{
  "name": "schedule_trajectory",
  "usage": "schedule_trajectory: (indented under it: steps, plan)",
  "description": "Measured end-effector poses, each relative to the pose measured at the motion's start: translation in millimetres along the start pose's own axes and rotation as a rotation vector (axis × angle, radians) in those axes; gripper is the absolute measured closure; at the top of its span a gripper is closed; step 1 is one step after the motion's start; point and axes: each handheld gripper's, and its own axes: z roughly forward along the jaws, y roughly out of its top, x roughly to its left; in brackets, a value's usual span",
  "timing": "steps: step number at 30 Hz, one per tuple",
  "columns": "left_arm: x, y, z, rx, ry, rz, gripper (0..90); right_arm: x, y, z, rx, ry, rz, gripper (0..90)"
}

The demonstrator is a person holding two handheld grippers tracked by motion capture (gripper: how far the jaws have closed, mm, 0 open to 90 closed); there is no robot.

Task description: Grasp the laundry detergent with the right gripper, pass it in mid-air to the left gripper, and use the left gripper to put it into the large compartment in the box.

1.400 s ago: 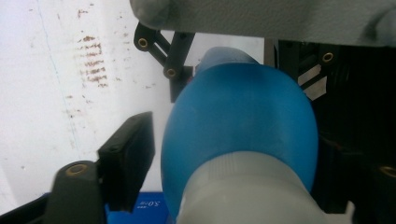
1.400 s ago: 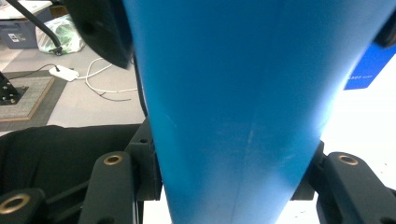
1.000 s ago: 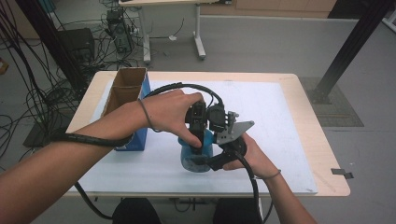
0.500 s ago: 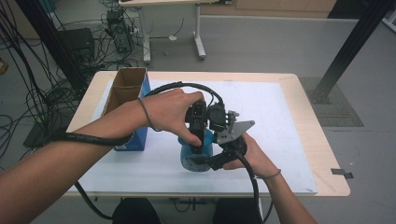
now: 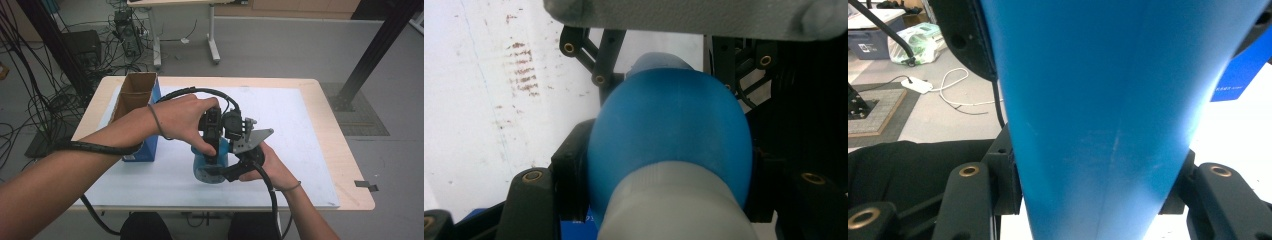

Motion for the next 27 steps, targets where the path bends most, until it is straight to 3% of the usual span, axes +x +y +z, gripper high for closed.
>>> schedule_trajectory:
  steps: [27]
  plan:
    - [0.6, -0.5, -0.8, -0.006, -0.003, -0.003, 37.6, -0.2, -2.4, 0.2, -0.012, 0.001, 0.003, 43.5]
